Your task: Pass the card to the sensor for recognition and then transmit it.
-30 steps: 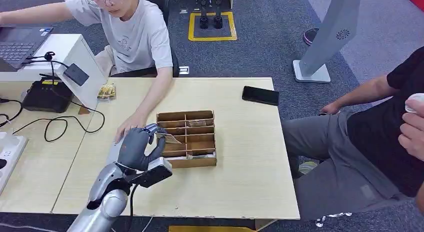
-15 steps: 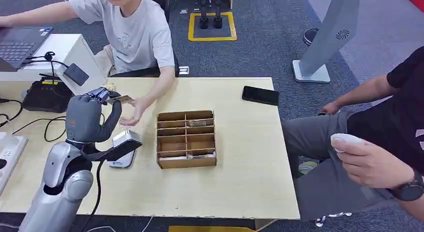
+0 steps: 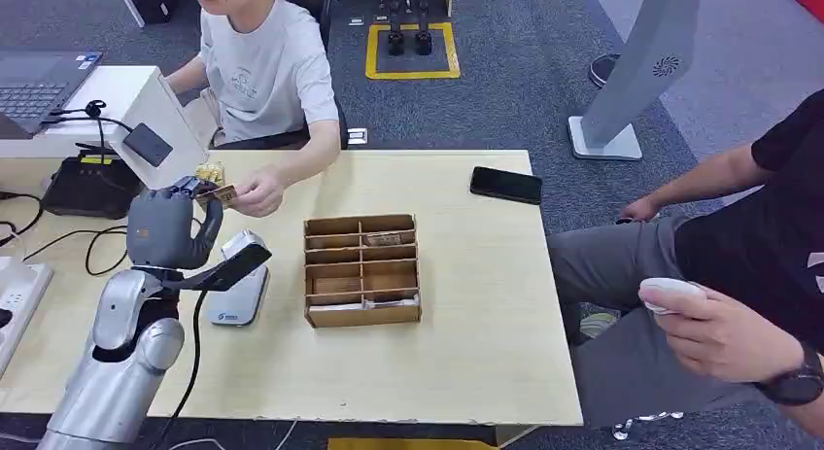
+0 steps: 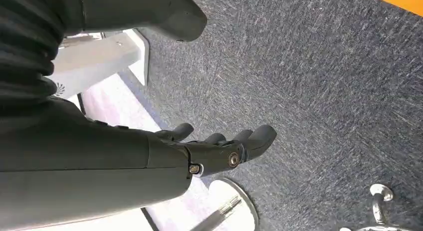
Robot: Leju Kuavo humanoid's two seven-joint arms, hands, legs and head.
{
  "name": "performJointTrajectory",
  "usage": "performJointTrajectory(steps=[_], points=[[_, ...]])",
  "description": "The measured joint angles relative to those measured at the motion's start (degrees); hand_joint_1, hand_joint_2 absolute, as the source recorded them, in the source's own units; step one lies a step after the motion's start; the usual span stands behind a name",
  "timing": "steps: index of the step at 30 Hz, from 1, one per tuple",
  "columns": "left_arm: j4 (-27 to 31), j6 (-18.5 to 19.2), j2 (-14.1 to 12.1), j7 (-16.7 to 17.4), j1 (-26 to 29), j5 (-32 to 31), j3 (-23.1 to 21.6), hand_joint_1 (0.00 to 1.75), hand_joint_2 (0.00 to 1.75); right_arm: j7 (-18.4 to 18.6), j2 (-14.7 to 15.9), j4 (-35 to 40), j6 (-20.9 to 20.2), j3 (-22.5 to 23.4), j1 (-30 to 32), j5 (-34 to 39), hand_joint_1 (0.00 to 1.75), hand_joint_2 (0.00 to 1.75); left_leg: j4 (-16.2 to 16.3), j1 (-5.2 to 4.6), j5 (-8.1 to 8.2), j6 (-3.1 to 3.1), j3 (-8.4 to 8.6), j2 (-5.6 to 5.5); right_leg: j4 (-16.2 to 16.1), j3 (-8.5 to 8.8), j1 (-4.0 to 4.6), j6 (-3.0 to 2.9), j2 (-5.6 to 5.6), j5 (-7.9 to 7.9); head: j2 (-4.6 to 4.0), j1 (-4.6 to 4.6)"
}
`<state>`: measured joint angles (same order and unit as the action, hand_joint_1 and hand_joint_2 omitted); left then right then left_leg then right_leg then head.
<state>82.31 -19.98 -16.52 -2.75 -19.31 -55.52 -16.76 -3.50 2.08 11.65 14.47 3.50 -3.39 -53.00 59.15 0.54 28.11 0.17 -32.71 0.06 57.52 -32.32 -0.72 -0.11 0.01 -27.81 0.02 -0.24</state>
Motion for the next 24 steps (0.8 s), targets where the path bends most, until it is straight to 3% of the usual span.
performJointTrajectory(steps=[8, 16, 20, 24], points=[[-2.3, -2.7, 0.6, 1.0, 0.1, -1.5, 1.1, 0.0, 1.75, -0.2, 0.0, 0.0, 0.2, 0.3, -0.2, -0.2, 0.0, 1.75, 0.0, -0.01, 0.0, 0.0, -0.02, -0.01, 0.0, 0.0, -0.01, 0.0, 0.0, 0.0, -0.02, 0.0], [-2.7, -11.0, -0.1, 1.7, 5.1, -1.0, 7.2, 0.0, 1.75, 0.0, 0.0, 0.0, 0.9, 1.4, 0.4, 0.3, 0.0, 1.75, 0.0, 0.03, 0.02, -0.02, -0.02, 0.02, 0.0, 0.0, 0.0, -0.04, 0.04, -0.04, -0.02, 0.02], [0.0, -16.6, -0.1, -1.7, 11.4, 3.3, 13.7, 0.0, 1.75, -0.5, 0.0, -0.1, 1.8, 2.2, 1.3, 1.1, 0.0, 1.75, -0.1, 0.03, 0.08, -0.07, -0.01, 0.11, 0.0, -0.03, 0.01, -0.06, 0.13, -0.09, -0.02, 0.0], [6.4, -19.7, 1.9, -9.5, 21.0, 8.4, 23.5, 0.0, 1.75, -1.6, -0.1, -0.4, 3.0, 3.6, 2.6, 2.1, 0.0, 1.75, -0.1, 0.03, 0.22, -0.13, 0.0, 0.23, 0.0, -0.08, 0.01, -0.06, 0.23, -0.17, -0.02, 0.0]])
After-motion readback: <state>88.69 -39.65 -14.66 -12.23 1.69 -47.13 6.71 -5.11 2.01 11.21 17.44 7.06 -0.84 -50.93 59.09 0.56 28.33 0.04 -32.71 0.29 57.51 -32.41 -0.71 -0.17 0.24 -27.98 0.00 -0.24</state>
